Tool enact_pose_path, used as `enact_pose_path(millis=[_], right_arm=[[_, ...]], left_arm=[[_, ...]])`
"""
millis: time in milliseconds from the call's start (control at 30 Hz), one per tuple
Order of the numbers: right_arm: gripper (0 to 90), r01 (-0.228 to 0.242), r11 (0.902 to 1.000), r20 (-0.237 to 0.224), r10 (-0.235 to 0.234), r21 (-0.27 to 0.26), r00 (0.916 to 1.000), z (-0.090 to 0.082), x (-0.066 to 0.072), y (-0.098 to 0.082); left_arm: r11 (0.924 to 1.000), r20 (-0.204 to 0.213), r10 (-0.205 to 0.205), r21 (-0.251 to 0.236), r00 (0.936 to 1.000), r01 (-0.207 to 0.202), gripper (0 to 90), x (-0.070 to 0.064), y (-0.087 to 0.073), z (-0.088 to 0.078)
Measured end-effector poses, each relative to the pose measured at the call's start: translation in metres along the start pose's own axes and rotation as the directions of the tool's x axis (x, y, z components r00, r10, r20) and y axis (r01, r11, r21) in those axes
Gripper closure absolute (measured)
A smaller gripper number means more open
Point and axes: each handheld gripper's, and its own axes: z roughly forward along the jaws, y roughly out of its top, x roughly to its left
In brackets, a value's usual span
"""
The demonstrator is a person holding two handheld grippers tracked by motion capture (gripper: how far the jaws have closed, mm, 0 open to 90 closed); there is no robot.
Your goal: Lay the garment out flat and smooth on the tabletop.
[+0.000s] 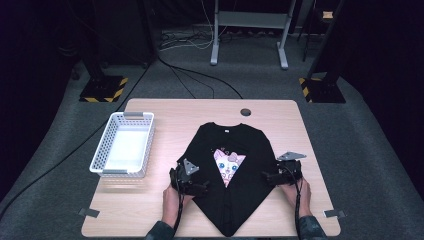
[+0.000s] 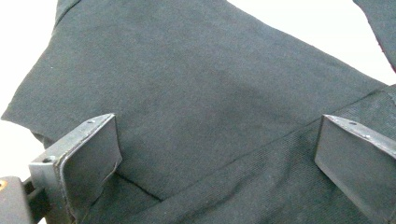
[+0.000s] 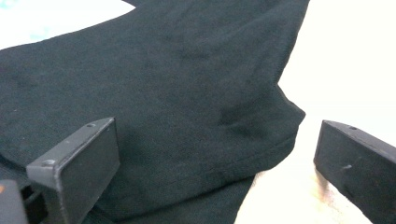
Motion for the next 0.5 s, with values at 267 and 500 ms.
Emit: enact_pose_path(millis=[267,500], right_arm=[[0.0,-0.012,0.9999,0.008,0.012,-0.006,0.9999,0.0012,0.0,0.0008],[6.4,0.009,0.9985,0.038,-0.007,-0.053,0.9992,-0.0052,0.006,-0.0024]], left_arm=[[1.0,-0.012,-0.009,-0.001,0.9999,0.009,0.3,0.0024,-0.0029,-0.0028],[1.0,-0.014,-0.007,-0.002,0.9999,0.007,0.4,0.0021,-0.0029,-0.003]])
